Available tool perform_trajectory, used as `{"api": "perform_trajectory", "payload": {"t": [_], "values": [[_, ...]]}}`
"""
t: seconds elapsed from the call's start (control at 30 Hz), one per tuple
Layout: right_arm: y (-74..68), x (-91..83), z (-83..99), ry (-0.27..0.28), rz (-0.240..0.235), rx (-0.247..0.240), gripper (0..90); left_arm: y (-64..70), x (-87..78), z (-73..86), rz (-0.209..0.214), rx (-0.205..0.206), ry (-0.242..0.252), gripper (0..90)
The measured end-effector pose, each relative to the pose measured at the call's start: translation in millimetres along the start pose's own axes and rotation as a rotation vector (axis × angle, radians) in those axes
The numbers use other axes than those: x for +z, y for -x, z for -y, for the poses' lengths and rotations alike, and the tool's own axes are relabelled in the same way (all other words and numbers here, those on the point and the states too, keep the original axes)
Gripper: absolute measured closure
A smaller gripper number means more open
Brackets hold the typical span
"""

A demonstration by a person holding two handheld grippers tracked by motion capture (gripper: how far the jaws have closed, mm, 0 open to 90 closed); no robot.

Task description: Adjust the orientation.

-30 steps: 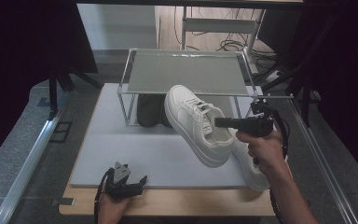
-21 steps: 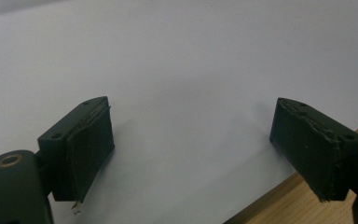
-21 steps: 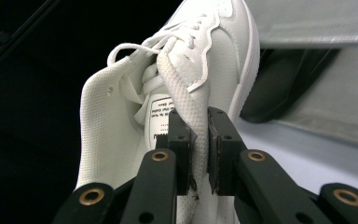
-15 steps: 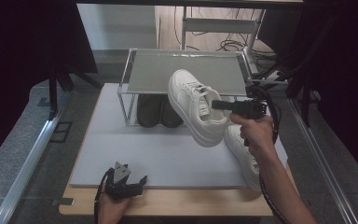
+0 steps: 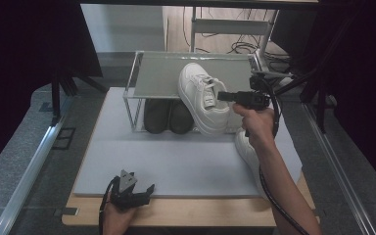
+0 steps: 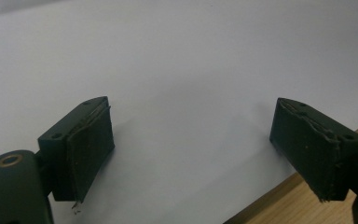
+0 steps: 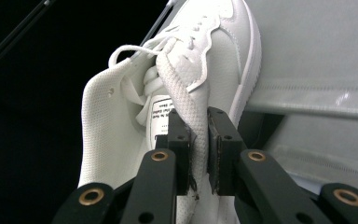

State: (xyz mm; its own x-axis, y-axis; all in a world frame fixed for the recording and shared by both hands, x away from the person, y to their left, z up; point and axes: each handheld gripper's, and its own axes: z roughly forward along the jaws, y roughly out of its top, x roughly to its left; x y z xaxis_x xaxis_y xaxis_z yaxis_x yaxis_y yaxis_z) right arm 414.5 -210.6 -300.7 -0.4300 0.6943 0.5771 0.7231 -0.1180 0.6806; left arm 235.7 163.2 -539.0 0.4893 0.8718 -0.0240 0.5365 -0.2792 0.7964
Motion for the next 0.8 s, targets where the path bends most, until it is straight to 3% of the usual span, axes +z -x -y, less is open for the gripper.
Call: {"api": "perform_trajectory", "payload": {"t": [0.5, 0.73, 0.8], "values": [[8.8, 20.1, -20.6, 0.037, 0.042, 0.056, 81.1, -0.2, -0.2, 0.0, 0.0, 0.003, -0.003, 13.1], [10.3, 25.3, -26.3, 0.037, 0.047, 0.059, 79.7, -0.2, -0.2, 0.0, 0.0, 0.003, -0.003, 13.1], [8.5, 26.5, -27.6, 0.03, 0.051, 0.041, 78.2, -0.2, -0.2, 0.0, 0.0, 0.004, -0.003, 13.1]]}}
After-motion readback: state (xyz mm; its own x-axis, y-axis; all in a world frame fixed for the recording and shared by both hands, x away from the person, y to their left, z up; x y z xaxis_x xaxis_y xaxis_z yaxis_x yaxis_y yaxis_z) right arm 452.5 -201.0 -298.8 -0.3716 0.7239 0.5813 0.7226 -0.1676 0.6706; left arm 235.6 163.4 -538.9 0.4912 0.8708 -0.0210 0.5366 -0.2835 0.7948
